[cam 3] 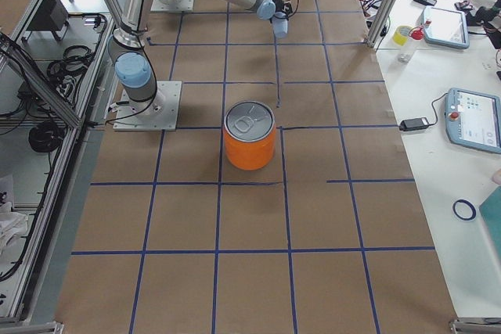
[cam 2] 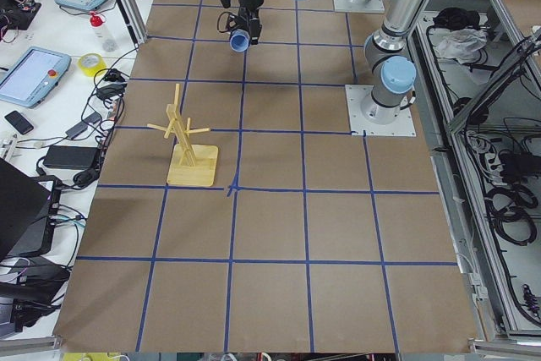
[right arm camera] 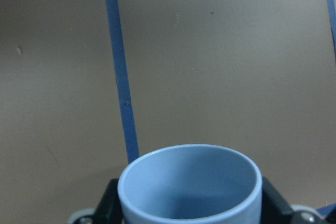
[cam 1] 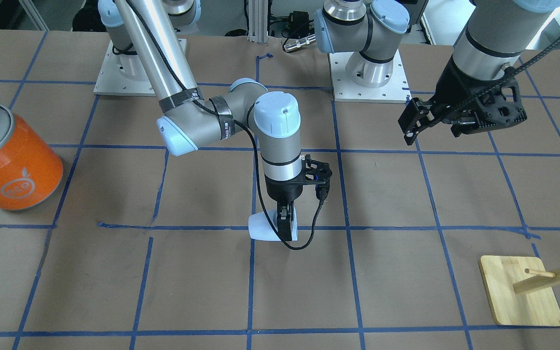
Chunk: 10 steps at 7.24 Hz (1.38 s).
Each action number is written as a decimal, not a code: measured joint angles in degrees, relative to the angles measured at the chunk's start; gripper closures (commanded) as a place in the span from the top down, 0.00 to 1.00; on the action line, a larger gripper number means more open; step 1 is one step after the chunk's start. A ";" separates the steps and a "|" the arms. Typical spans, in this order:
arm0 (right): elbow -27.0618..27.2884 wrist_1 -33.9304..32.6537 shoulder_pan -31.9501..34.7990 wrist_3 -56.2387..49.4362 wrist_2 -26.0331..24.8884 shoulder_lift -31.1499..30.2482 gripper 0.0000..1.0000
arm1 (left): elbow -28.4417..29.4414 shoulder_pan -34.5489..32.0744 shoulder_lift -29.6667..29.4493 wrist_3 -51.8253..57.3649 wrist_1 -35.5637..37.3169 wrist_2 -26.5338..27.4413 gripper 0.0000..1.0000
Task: Flip cup
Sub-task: 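Tilt the white cup onto its side with the right gripper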
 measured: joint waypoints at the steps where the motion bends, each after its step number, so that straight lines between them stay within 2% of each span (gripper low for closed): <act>1: 0.04 -0.04 0.07 0.05 0.15 0.08 0.93 | -0.03 -0.01 0.13 0.02 -0.18 0.07 1.00; 2: 0.09 -0.08 0.13 0.06 0.85 0.20 1.00 | -0.08 0.01 0.15 0.05 -0.33 0.13 1.00; 4: 0.17 -0.09 0.19 0.02 2.75 0.42 1.00 | -0.27 0.04 0.13 0.11 -0.48 0.27 1.00; 8: 0.24 -0.25 0.00 -0.06 3.42 0.24 1.00 | -0.51 0.48 -0.07 0.54 -2.24 0.30 1.00; 10: 0.20 -0.95 -0.54 0.42 3.40 -2.04 1.00 | -0.29 1.30 -0.38 1.13 -2.12 -0.60 1.00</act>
